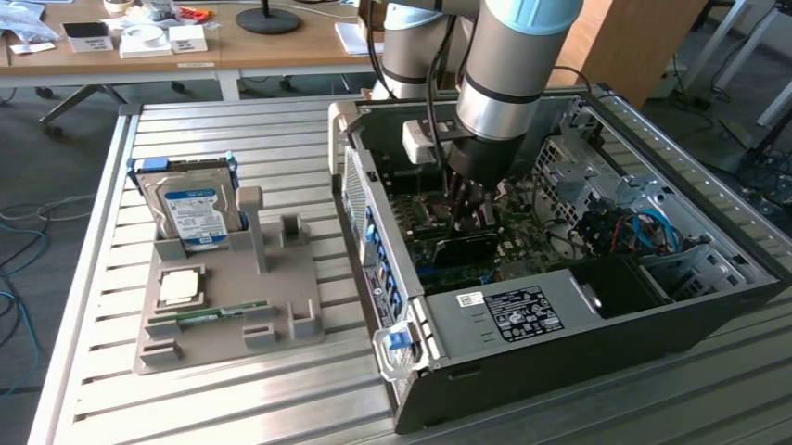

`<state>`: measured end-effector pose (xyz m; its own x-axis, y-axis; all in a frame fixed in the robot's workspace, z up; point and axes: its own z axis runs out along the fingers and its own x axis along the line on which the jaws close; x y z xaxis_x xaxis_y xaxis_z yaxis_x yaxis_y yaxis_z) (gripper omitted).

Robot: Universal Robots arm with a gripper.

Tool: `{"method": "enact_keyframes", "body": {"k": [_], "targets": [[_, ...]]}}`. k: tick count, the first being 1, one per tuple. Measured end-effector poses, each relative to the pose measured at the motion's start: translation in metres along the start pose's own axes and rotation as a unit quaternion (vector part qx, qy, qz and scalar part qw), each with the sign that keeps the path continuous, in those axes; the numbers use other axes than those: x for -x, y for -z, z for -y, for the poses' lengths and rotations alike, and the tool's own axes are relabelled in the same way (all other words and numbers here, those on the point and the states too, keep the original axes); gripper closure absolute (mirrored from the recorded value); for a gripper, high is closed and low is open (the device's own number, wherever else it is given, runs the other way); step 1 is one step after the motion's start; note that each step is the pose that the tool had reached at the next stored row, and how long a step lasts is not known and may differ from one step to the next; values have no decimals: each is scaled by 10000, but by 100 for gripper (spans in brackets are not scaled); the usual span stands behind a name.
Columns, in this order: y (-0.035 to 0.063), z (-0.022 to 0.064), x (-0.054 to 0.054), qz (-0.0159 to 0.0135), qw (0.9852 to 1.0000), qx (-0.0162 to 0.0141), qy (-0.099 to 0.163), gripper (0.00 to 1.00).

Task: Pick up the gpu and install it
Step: 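Press down on the gpu until it lock into place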

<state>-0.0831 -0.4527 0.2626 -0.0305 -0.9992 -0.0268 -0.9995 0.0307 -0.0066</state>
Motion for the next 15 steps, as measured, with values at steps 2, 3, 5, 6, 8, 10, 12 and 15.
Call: {"method": "enact_keyframes", "body": {"k": [2,3,5,6,8,10,12,15], "targets": [[0,0,0,0,10000,0,0,89],[-1,0,0,0,10000,0,0,89],[-2,0,-1,1,10000,-1,0,89],[-2,-2,-3,2,10000,-1,0,89],[-2,-2,-4,2,10000,-1,0,89],[-1,-3,-5,1,10000,0,0,89],[-3,-5,-6,-1,10000,0,0,89],[-5,-7,-5,0,10000,0,1,89]]}}
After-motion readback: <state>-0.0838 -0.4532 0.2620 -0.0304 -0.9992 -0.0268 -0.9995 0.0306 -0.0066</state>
